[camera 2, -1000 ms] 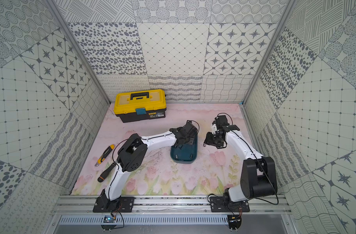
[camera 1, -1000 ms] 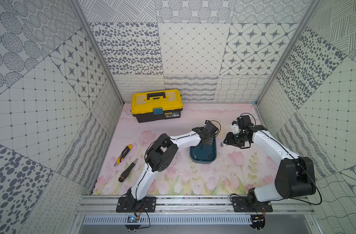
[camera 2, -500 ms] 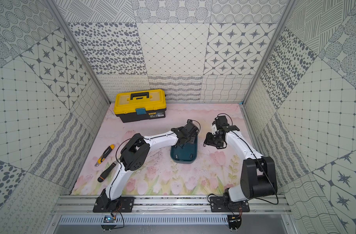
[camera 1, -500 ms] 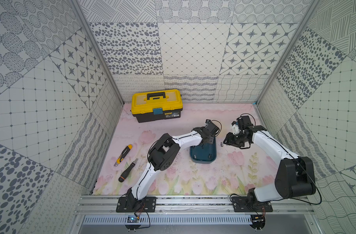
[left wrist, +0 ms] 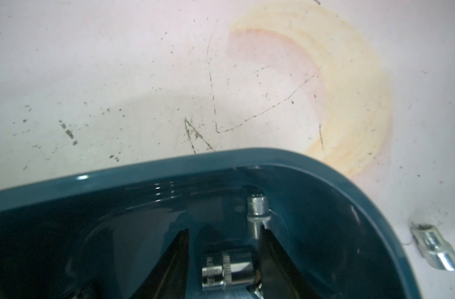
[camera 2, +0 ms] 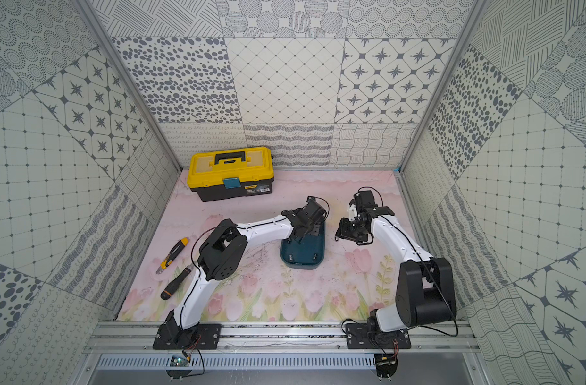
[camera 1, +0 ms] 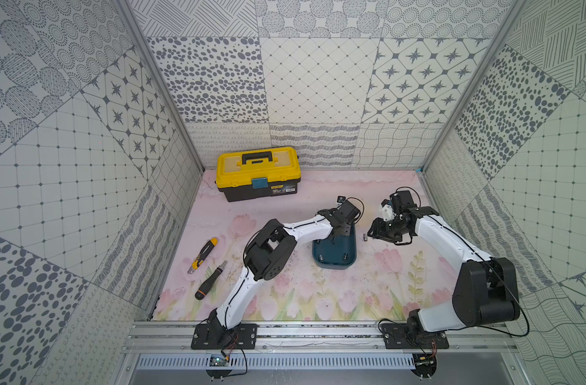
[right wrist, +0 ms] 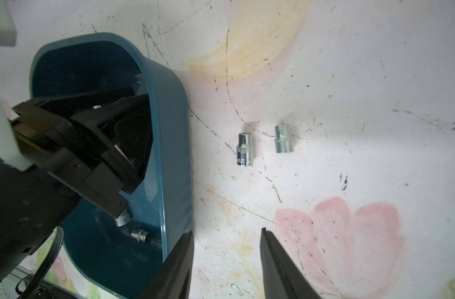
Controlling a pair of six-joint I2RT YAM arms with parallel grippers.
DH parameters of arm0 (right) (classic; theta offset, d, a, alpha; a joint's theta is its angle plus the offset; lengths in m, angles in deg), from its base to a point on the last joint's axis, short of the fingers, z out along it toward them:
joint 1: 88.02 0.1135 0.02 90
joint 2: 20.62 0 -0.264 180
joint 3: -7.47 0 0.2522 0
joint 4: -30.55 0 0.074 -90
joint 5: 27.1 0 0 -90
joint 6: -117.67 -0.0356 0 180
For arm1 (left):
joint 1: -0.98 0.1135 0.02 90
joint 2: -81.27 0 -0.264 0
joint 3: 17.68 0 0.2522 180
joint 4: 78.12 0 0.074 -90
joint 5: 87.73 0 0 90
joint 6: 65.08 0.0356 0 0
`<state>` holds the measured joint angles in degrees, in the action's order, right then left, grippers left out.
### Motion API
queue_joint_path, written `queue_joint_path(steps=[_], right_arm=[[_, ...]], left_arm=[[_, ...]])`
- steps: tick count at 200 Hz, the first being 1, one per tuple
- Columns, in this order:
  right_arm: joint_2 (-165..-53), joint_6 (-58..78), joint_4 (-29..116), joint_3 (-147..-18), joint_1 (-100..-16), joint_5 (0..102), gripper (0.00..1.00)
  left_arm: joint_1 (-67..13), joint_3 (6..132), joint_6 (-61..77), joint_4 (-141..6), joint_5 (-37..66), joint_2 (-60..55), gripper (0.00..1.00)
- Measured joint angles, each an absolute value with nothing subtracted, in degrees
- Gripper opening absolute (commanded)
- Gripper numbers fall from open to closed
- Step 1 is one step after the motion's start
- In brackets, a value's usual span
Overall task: Take out the socket from the storage box
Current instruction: Pick up the socket head from the storage box.
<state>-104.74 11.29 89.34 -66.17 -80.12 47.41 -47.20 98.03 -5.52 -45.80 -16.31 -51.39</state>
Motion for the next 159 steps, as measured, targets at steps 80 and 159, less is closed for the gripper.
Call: queue_joint_path(steps=[80,159], right_arm=[[-104.74,11.27,89.23,-66.15,-80.12,47.41,0.47],[-104.74,11.33,89.21,-66.15,-80.36,47.41,0.47]], left_arm=[[-47.20,94.06,-5.15,-46.19,-15.64,-49.52,0.51],[-46.94,95.39,-3.01,-47.11,-13.56,-49.89,0.48]])
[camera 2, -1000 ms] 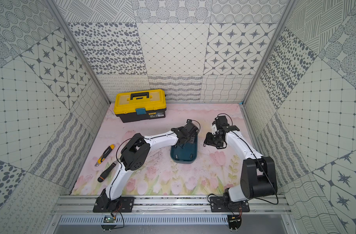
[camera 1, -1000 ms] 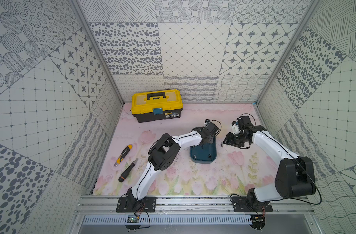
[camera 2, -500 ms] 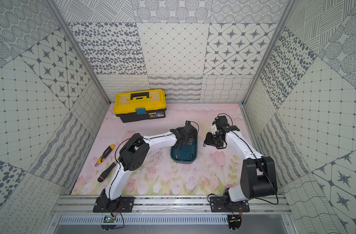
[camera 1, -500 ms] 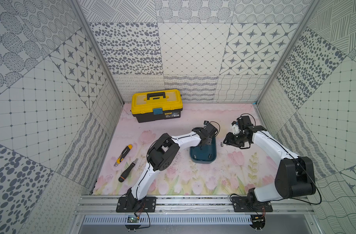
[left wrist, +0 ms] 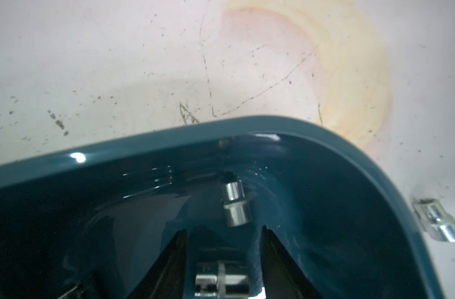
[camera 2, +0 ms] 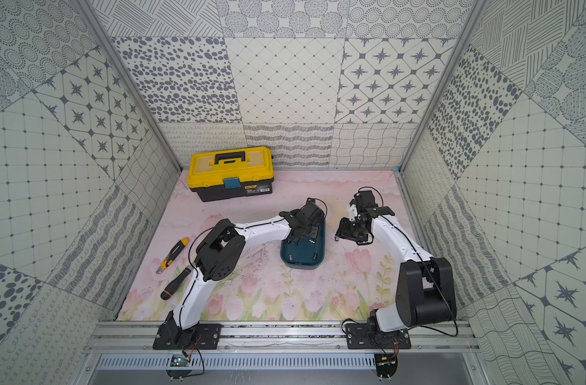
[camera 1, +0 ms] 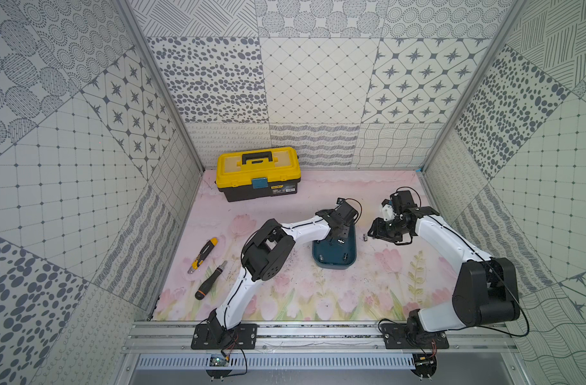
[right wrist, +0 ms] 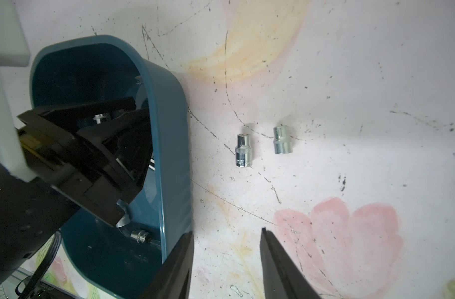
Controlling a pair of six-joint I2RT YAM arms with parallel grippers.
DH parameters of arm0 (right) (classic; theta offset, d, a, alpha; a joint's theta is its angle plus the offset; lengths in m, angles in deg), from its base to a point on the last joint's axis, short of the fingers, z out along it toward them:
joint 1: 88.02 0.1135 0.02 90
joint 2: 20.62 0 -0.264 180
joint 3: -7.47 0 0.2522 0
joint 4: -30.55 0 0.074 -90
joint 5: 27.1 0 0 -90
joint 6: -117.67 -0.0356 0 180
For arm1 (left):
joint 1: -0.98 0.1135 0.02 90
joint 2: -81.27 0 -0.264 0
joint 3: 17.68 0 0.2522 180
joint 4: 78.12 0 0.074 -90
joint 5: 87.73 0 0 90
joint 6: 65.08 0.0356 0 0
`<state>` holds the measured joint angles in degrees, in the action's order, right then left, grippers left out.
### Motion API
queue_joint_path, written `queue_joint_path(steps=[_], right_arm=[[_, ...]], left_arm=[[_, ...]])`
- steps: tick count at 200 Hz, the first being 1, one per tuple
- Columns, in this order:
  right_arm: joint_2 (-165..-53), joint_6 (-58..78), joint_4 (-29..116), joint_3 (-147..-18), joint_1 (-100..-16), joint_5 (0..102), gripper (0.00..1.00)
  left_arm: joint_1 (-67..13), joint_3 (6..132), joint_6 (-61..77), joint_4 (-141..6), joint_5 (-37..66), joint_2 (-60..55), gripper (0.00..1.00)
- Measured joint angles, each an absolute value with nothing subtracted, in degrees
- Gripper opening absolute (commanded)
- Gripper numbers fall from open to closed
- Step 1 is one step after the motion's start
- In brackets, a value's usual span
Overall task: Take out the socket from the storage box
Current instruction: Pick up the socket head from the storage box.
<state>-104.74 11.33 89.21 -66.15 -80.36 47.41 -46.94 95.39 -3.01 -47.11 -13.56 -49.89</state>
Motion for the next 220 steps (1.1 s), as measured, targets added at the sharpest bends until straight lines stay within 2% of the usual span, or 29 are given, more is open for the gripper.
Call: queue_joint_path(steps=[76,220], right_arm=[[-104.74,11.33,89.21,-66.15,-80.38,47.41,0.47],[-104.74,11.33,89.08,-65.18,-80.40,47.09,0.47]], left_arm=[[-46.94,93.60,-1.85,-48.46,-12.75,-49.73,0.49],[-48.49,81.23,-2.00,-50.89,-12.95,-41.80,0.49]])
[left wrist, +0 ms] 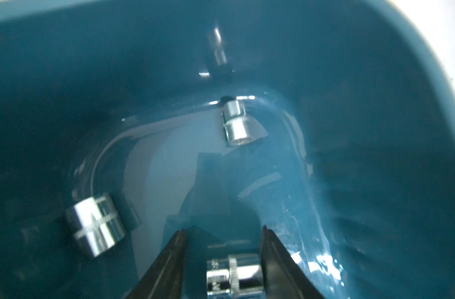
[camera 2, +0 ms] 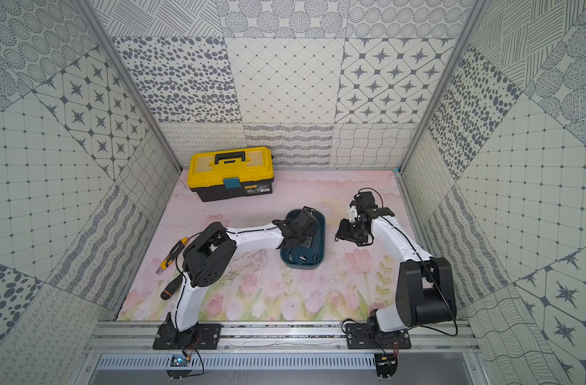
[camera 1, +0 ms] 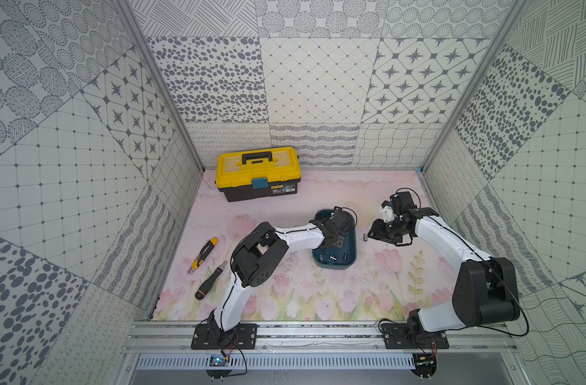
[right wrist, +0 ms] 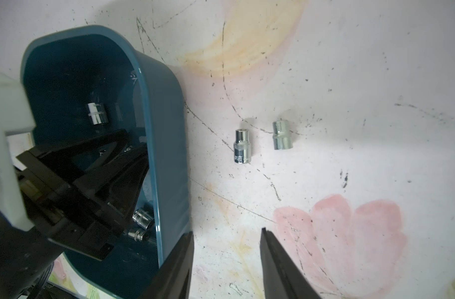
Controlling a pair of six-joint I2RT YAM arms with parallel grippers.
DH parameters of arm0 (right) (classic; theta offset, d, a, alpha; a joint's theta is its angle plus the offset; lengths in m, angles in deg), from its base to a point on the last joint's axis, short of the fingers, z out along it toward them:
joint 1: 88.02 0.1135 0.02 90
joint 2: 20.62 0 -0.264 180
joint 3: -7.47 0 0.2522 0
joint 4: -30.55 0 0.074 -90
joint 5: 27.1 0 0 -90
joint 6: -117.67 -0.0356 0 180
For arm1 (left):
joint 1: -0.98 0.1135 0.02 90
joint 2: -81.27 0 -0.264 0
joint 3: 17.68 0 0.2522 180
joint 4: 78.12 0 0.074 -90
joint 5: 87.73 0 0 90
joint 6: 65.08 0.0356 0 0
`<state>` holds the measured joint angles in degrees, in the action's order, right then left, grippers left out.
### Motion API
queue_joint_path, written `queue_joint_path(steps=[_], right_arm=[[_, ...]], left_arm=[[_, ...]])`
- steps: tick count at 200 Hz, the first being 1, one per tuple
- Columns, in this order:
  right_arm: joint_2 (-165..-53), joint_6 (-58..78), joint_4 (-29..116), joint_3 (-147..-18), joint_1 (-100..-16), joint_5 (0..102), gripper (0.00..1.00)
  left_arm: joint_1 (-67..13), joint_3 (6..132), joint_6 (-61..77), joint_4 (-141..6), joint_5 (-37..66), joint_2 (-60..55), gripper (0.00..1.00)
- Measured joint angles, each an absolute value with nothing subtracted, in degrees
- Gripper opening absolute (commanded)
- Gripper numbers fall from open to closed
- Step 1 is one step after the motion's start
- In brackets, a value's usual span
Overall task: Take out the socket from the storage box
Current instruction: Pick up the socket head from the storage box, then place the socket head at the center of the board.
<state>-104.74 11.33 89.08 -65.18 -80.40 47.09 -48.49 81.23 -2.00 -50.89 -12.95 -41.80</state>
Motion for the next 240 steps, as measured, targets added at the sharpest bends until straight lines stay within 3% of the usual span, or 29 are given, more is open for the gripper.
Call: queue_joint_path(steps=[28,132,240], right_arm=[[-104.67,11.33,89.04,-65.01,-80.40,47.04,0.47],[-103.56,11.31,89.02,-64.66,-80.67,46.69,0.47],[-99.27,8.69,89.04,-64.53,-80.60,41.23,0.47]], left_arm=[[-48.75,80.26,-2.46,-50.91,-13.12,-41.23,0.30],[-48.88,78.69,-2.50,-49.56,-13.04,-38.04,0.27],[-45.56,75.43,-3.05,-43.61,-13.95,-21.06,0.26]])
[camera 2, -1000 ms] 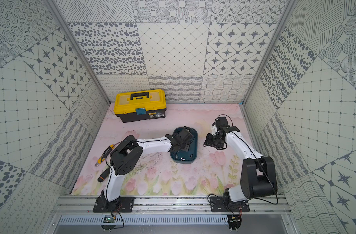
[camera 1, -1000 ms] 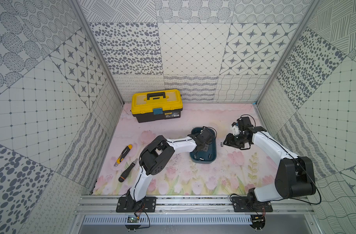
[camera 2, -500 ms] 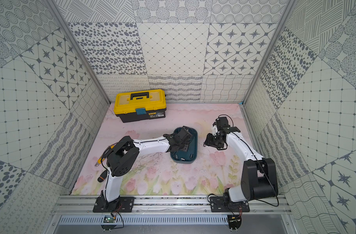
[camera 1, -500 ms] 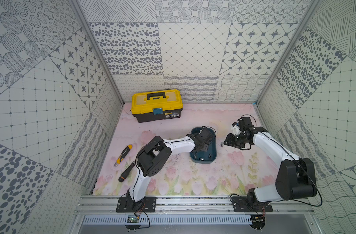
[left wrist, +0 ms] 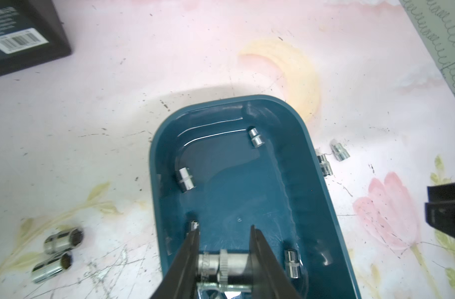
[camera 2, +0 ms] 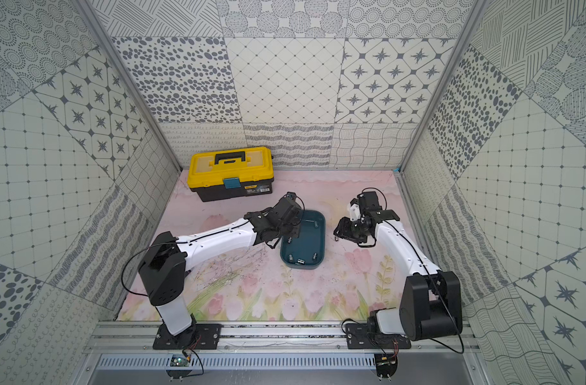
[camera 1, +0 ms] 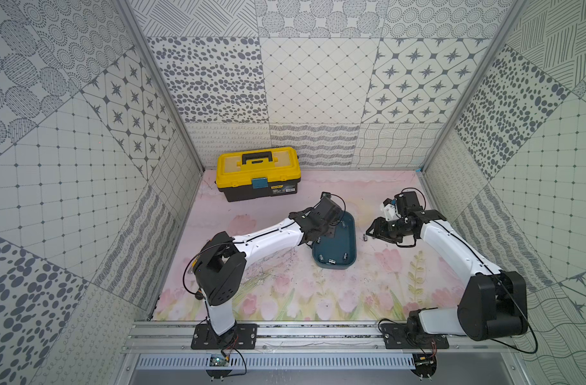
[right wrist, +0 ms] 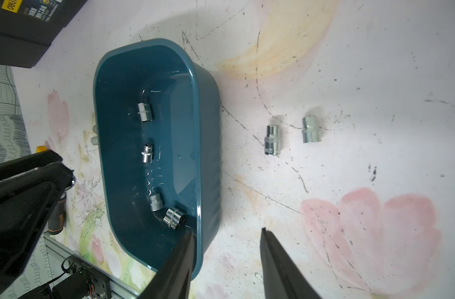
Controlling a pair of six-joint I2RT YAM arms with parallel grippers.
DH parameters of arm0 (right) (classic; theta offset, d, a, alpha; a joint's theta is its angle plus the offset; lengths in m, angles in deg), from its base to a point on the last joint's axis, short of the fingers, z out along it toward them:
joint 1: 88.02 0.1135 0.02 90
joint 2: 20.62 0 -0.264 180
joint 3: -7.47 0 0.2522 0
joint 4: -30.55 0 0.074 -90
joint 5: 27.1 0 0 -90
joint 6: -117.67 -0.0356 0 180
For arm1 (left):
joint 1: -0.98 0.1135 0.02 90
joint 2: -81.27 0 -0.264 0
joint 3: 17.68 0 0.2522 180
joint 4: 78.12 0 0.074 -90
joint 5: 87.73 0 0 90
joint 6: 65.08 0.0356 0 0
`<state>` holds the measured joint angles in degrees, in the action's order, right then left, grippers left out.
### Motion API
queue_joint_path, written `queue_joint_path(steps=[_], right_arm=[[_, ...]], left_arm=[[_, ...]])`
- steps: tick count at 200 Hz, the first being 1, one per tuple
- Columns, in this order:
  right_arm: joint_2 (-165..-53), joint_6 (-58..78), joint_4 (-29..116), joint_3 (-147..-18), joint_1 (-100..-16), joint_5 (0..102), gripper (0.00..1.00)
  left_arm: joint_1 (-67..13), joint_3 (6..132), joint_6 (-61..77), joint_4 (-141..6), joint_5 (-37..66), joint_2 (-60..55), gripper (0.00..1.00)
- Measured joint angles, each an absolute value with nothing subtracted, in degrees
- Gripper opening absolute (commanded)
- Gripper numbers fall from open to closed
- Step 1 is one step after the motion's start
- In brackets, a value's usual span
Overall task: Take out the socket from the storage box
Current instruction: Place the socket head at the center of the board.
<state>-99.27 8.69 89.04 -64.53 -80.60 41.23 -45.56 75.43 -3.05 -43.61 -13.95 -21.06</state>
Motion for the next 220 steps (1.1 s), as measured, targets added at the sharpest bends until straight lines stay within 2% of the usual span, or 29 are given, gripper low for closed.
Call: queue_joint_path(steps=[88,220], right_arm=[[-98.38,7.18,88.93,-63.57,-79.57,39.76,0.47],[-98.62,5.80,88.58,-63.57,-76.08,40.53,0.47]], left_arm=[[-36.71,61.31,-7.12,-38.78,-14.81,-13.04,0.26],[-35.33,51.61,-12.14,-39.17,-13.54,-15.72,0.29]])
